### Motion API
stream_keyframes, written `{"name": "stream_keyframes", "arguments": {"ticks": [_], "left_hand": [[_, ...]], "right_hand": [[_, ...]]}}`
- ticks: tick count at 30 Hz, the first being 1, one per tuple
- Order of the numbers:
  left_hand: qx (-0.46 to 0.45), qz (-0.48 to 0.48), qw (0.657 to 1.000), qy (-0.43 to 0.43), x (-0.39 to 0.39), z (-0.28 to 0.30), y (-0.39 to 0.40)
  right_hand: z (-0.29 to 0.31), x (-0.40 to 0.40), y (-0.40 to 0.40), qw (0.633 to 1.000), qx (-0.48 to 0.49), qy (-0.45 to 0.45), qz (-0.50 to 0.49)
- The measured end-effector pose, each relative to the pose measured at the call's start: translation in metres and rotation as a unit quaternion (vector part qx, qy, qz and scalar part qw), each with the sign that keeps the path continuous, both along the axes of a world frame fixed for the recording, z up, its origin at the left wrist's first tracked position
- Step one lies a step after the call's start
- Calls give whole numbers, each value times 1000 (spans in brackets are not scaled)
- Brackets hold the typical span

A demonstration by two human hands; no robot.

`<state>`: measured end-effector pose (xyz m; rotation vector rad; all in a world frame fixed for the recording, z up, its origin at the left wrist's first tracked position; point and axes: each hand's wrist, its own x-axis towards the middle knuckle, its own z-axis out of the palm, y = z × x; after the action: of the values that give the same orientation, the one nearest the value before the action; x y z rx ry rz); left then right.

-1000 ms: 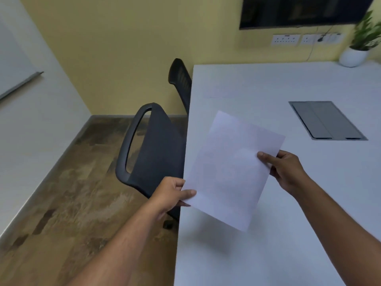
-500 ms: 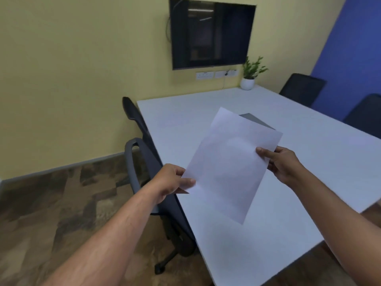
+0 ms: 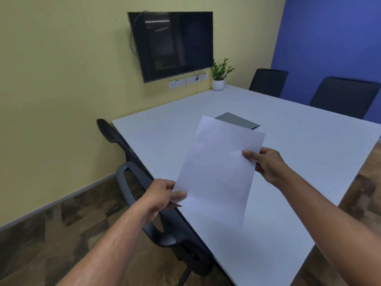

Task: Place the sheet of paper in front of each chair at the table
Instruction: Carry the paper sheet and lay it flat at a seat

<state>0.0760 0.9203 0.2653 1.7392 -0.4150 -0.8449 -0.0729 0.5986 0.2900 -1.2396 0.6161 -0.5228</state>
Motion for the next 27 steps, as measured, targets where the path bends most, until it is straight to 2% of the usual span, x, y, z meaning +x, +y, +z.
{"name": "stream_keyframes", "arguments": {"ticks": [13,21,27], "left_hand": [[34,-108,994,7,148,-5,-66],[72,-169,983,14,200,-44,-114],[93,-270,958,34,243,-82,-145]], "right_hand": [[-31,88,-43,994,35,-5,-103],[-59,106,-53,985,34,19,-167],[-83,119,-47,965,31,67,-251]]}}
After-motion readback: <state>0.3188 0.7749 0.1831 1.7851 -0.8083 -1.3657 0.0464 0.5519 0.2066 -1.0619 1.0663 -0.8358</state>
